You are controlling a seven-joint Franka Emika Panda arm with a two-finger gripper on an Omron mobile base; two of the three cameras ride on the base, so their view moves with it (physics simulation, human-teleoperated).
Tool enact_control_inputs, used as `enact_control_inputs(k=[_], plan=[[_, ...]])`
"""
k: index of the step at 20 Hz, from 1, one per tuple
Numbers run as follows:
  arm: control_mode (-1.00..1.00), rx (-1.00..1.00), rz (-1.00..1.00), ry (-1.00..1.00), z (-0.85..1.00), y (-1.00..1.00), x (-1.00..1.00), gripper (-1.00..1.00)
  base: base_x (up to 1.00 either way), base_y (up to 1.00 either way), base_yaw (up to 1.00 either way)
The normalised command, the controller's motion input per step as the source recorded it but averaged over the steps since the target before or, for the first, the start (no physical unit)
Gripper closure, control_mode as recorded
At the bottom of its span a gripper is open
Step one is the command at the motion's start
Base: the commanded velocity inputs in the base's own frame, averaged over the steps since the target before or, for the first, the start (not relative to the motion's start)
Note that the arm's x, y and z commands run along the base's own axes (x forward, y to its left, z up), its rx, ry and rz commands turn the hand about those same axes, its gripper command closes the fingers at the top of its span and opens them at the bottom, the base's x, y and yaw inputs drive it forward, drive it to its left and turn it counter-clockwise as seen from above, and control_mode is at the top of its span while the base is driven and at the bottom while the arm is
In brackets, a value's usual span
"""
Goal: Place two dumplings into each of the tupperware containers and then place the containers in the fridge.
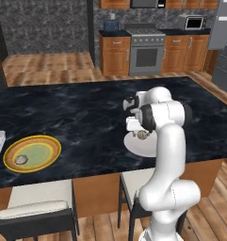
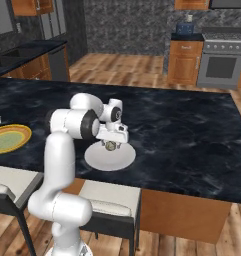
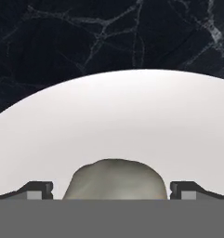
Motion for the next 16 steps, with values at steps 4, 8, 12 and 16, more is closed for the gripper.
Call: enact_control_inputs(k=[4, 8, 12, 16], plan=[[-1.0, 0.0, 0.0, 0.03, -0.02, -0.01, -0.12, -1.0, 0.0, 0.0, 0.0], [-1.0, 0.0, 0.0, 0.0, 0.0, 0.0, -0.27, -1.0, 0.0, 0.0, 0.0], [-1.0, 0.0, 0.0, 0.0, 0.0, -0.01, -0.36, -1.0, 0.0, 0.0, 0.0], [-1.0, 0.0, 0.0, -0.01, 0.0, 0.0, -0.25, -1.0, 0.0, 0.0, 0.0]])
